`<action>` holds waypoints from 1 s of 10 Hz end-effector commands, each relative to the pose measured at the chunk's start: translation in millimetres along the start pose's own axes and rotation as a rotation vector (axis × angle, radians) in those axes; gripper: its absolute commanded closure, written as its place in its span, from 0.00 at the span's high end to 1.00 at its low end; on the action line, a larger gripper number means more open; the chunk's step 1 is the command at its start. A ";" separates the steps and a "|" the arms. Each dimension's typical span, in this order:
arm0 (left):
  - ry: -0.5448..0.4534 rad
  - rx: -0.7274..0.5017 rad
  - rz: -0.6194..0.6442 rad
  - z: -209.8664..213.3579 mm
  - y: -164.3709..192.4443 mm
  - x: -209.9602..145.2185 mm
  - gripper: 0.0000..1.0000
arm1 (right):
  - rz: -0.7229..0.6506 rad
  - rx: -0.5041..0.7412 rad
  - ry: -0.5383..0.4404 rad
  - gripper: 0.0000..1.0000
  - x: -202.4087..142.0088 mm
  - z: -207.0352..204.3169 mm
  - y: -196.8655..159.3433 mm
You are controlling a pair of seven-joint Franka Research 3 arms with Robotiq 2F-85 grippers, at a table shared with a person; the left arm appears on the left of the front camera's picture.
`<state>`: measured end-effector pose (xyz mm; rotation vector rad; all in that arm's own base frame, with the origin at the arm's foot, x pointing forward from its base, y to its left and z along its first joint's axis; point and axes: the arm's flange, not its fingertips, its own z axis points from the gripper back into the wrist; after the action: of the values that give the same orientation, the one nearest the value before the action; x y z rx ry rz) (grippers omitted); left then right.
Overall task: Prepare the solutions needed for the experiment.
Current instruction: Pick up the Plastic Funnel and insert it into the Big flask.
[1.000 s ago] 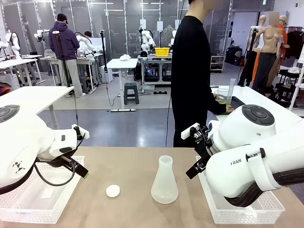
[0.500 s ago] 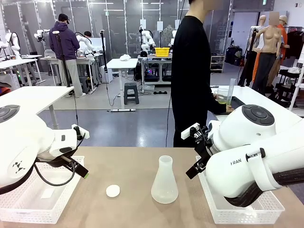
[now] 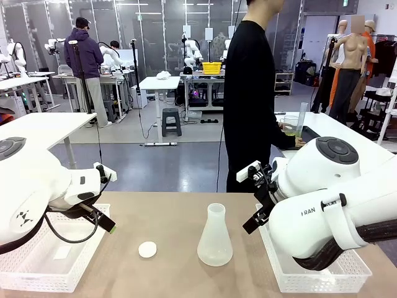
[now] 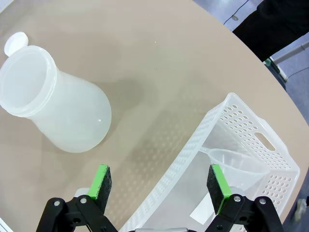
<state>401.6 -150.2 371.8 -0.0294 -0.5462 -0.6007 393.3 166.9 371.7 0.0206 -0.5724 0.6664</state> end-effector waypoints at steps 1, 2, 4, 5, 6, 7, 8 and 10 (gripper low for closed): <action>0.000 0.000 0.000 0.0 0.1 0.0 1.00 | -0.002 0.000 0.000 1.00 0.0 0.0 -0.1; 0.000 0.000 0.000 0.0 0.1 0.0 1.00 | -0.002 0.000 0.000 1.00 0.0 0.0 -0.1; 0.000 0.000 0.000 0.0 0.0 0.0 1.00 | -0.002 0.000 0.000 1.00 0.0 0.0 -0.1; -0.013 0.028 0.000 5.2 -0.9 1.7 1.00 | 0.000 0.000 0.000 1.00 0.0 0.0 0.0; -0.026 0.018 0.004 11.8 -1.5 3.3 1.00 | -0.014 -0.020 -0.005 1.00 2.2 4.5 -0.4; -0.034 0.014 0.007 18.2 -1.1 4.6 1.00 | -0.008 -0.037 -0.015 1.00 4.9 11.8 -2.5; -0.074 -0.067 0.026 27.0 -0.6 7.5 1.00 | -0.014 -0.024 -0.035 1.00 8.1 21.0 -5.1; -0.109 -0.091 0.059 38.2 3.7 16.4 1.00 | -0.038 -0.031 -0.079 1.00 15.9 37.9 -8.0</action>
<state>392.9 -161.5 407.3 -0.1212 -0.6208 -0.5576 392.8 161.6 404.2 0.0161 -0.6465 0.6514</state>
